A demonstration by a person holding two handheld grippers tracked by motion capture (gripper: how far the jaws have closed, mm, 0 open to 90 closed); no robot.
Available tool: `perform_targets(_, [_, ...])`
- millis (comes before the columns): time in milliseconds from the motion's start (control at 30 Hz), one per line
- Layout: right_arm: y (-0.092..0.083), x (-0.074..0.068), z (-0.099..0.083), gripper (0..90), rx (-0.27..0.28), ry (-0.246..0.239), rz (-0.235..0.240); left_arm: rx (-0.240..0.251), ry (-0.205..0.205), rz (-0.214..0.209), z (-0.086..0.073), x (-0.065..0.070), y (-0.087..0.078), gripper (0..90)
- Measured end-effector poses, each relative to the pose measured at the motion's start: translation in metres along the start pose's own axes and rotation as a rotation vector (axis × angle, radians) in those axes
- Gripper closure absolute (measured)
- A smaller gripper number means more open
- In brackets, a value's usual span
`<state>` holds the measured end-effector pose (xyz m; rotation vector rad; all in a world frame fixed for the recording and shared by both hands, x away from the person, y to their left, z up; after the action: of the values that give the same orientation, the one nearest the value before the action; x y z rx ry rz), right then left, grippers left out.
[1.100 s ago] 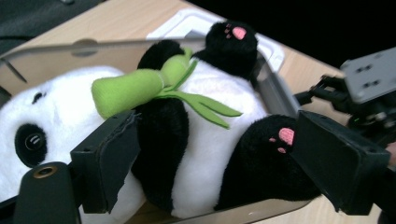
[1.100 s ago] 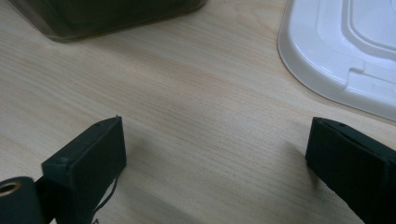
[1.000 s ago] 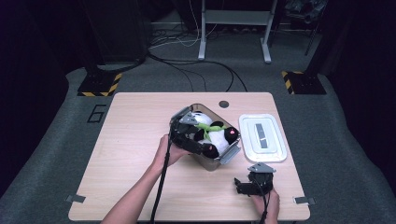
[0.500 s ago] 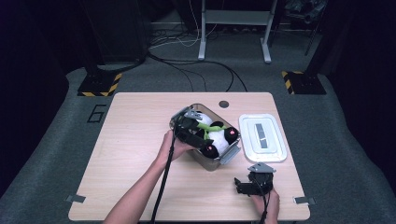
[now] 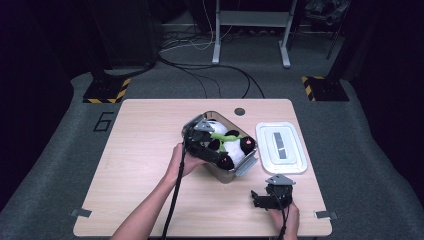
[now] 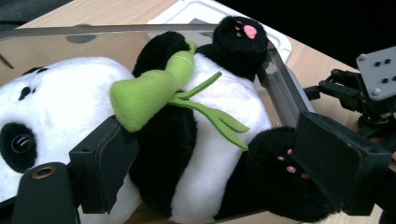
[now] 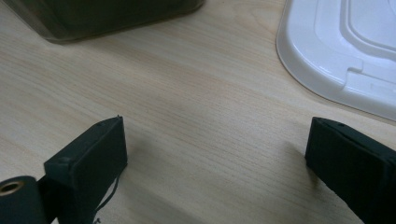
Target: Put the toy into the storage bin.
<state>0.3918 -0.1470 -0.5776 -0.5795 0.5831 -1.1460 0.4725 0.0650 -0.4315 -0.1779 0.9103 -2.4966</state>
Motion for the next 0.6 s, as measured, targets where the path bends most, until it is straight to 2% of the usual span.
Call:
perform_targets(200, [0.000,0.001,0.000,5.1,0.001,-0.001,0.001,0.001,-0.012,0.009,-0.008,0.002,0.013,14.6])
perform_targets(300, [0.000,0.001,0.000,5.1,0.002,0.000,0.000,-0.015,-0.026,0.003,-0.012,0.001,0.020,14.7])
perform_targets(433, [0.000,0.001,0.000,5.1,0.002,0.000,0.000,-0.050,-0.011,0.016,-0.016,0.002,0.029,14.8])
perform_targets(533, [0.000,0.000,0.000,5.1,0.002,0.003,0.001,-0.080,0.016,0.033,-0.017,0.003,0.034,15.1])
perform_targets(600, [0.000,0.001,0.000,5.1,0.003,0.001,0.002,-0.074,0.020,0.033,-0.016,0.003,0.034,15.3])
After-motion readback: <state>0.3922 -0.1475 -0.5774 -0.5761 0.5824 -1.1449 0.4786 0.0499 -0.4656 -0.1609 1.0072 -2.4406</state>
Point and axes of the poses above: each handheld gripper's, and its own axes: y roughly forward along the jaws, z roughly out of its top, x roughly to its right, the point moved 7 cm from there along y, roughly forward along the jaws, and after that the axes turned 10 degrees about y, right-handed, at the moved point
